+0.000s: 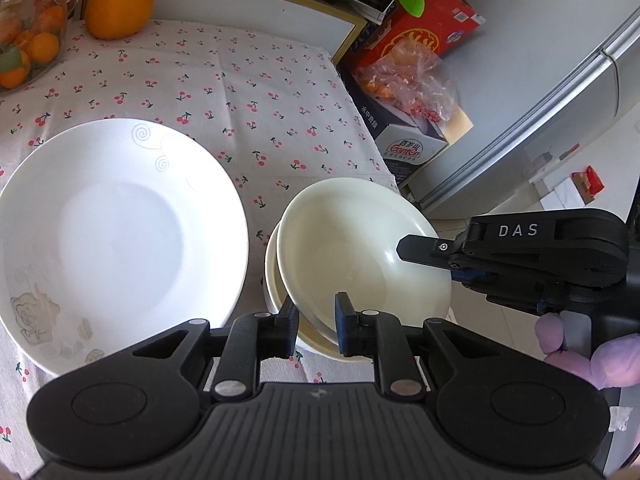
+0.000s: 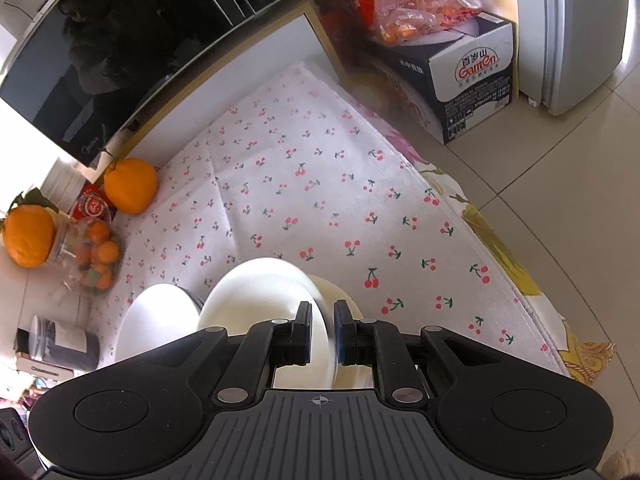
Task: Organize plates and bowls
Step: 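Lower the small white bowl into the stacked bowls with both tools, then open both tools to release the small white bowl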
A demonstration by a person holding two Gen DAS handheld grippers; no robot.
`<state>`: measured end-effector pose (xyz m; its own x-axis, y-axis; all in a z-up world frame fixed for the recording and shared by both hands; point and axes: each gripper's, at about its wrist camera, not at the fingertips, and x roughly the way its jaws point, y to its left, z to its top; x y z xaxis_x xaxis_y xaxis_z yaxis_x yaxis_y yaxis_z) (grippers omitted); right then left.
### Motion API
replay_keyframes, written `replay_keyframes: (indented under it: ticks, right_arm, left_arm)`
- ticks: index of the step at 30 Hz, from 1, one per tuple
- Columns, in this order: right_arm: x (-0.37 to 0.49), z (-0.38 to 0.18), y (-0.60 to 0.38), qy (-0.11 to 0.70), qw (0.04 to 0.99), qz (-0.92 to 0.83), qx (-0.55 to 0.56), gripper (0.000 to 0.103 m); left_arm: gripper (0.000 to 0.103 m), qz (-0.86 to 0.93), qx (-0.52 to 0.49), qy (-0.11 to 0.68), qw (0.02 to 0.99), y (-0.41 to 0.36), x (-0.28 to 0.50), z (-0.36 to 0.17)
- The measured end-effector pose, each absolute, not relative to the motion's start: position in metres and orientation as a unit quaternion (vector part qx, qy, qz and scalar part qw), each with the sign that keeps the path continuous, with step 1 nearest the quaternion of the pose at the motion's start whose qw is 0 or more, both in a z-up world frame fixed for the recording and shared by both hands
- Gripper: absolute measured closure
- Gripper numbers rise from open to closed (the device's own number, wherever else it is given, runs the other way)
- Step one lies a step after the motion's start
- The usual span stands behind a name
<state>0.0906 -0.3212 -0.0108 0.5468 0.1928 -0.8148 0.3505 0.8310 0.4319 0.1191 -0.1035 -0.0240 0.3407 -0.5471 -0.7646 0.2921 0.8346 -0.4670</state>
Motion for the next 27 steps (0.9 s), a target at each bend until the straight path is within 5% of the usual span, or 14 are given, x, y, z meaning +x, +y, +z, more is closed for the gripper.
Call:
replay_keyframes:
  ticks: [13, 27]
  right_arm:
    - [0.091, -0.013, -0.322, 0.477, 0.83, -0.049, 0.283, 0.089]
    - [0.091, -0.01, -0.324, 0.472, 0.836, -0.053, 0.275, 0.08]
  left_arm:
    - [0.075, -0.258, -0.043, 0.477, 0.839, -0.12, 0.107, -0.021]
    - [0.047, -0.265, 0.0, 0.452, 0.852, -0.121, 0.098, -0.022]
